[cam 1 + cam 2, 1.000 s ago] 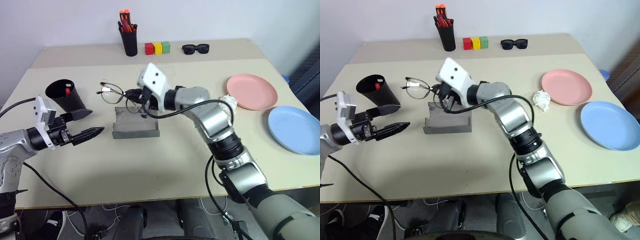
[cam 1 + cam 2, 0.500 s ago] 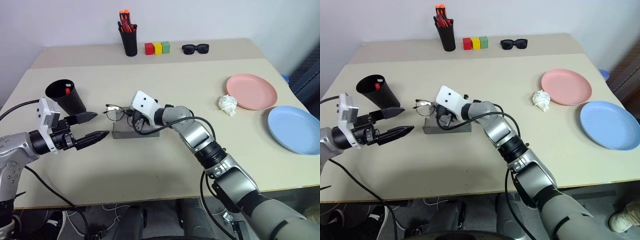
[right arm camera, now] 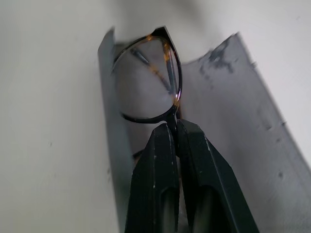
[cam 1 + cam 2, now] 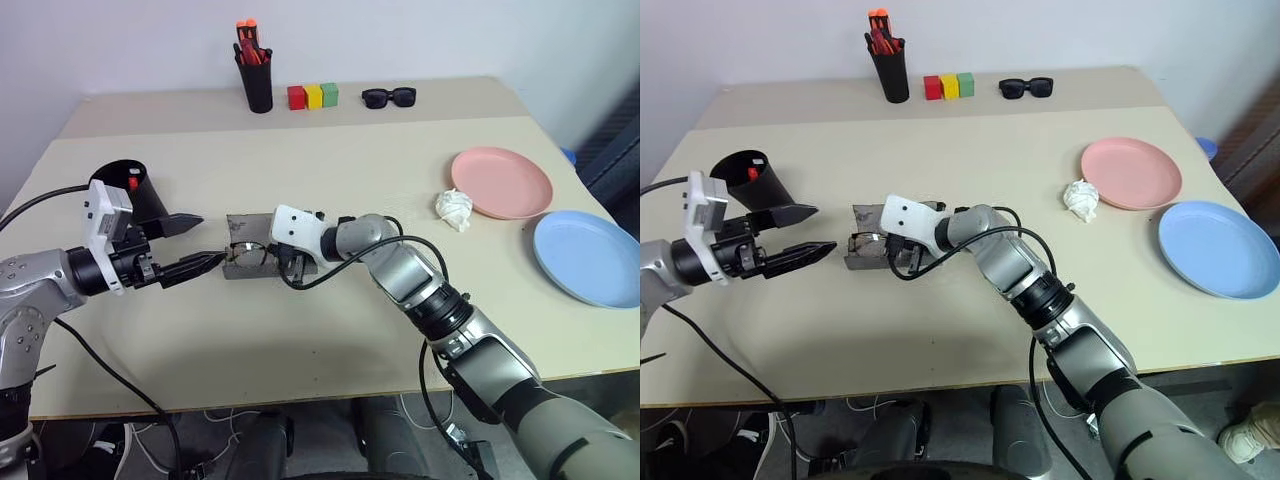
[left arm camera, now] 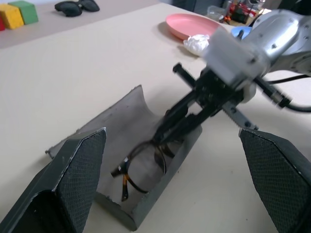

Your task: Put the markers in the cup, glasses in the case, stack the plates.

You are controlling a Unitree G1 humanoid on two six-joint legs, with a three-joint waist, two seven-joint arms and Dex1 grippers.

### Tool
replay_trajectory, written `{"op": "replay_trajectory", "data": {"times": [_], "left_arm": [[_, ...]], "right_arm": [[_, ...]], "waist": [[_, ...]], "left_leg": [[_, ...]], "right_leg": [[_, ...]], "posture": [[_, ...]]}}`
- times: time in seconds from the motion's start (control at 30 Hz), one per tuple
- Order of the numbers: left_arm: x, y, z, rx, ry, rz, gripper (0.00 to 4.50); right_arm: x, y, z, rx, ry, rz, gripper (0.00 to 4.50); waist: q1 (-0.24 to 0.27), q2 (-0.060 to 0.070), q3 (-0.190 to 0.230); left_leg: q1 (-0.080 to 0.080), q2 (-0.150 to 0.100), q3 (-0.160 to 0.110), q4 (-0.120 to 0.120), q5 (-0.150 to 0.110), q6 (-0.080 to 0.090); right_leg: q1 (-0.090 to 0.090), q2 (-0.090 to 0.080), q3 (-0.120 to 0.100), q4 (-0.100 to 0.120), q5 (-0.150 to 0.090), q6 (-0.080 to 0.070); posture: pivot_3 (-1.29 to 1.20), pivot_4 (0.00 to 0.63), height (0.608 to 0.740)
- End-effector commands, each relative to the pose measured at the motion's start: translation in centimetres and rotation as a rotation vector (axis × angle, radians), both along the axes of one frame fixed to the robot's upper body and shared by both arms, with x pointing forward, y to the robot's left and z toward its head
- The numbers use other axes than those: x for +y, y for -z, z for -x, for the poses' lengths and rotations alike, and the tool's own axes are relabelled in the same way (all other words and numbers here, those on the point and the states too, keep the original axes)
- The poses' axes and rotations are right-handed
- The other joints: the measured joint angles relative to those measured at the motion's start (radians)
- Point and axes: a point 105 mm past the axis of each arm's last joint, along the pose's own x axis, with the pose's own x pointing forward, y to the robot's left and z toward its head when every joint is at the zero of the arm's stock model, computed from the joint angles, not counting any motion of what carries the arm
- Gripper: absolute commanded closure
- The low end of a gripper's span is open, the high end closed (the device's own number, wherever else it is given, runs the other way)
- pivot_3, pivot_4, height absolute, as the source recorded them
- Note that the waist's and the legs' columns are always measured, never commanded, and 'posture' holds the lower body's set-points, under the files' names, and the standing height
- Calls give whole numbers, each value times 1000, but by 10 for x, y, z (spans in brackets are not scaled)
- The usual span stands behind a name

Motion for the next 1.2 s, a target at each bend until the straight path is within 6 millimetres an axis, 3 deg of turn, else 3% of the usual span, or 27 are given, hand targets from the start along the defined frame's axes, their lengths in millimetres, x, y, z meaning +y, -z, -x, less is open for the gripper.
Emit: {"op": "replay_trajectory", "data": {"times": [0.03, 0.3, 0.4, 0.63, 0.8, 0.97, 1.07, 1.2], "left_arm": [[3, -13, 3, -61, 2, -5, 0], [9, -11, 4, -71, -8, -10, 0], [11, -8, 3, -76, -12, -19, 0], [16, -4, 2, -76, -9, -17, 0], [18, -2, 0, -77, -8, -16, 0], [26, 0, -7, -89, -48, -9, 0], [32, -2, -12, -141, -68, 0, 0], [35, -2, -12, -147, -52, 2, 0]], "right_arm": [[7, -10, 4, -28, -26, -13, 4352], [11, -7, 2, -4, -6, -29, 4352], [11, -9, 1, 27, -5, -48, 3537], [10, -22, -3, 2, 14, -92, 206], [11, -42, -11, -71, 37, -170, 206], [4, -80, -30, -147, 137, -371, 206], [-19, -105, -27, -40, 137, -576, 206], [-51, -111, -15, 14, 112, -634, 206]], "waist": [[0, 0, 0], [0, 0, 0], [0, 0, 0], [0, 0, 0], [0, 0, 0], [0, 0, 0], [4, 0, 0], [4, 0, 0]], "left_leg": [[0, 0, 0, 0, 0, 0], [0, 0, 0, 0, 0, 0], [0, 0, 0, 0, 0, 0], [0, 0, 0, 0, 0, 0], [0, 0, 0, 0, 0, 0], [0, 0, 0, 0, 0, 0], [0, 0, 0, 0, 0, 0], [-1, 0, -1, 0, 0, 0]], "right_leg": [[0, 0, 0, 0, 0, 0], [0, 0, 0, 0, 0, 0], [0, 0, 0, 0, 0, 0], [0, 0, 0, 0, 0, 0], [0, 0, 0, 0, 0, 0], [0, 0, 0, 0, 0, 0], [0, 0, 0, -1, 0, 0], [0, -1, 0, -2, 0, 0]], "posture": [[0, 150, 740], [0, 150, 740], [0, 150, 740], [0, 150, 740], [0, 150, 740], [0, 150, 740], [0, 150, 740], [0, 150, 740]]}}
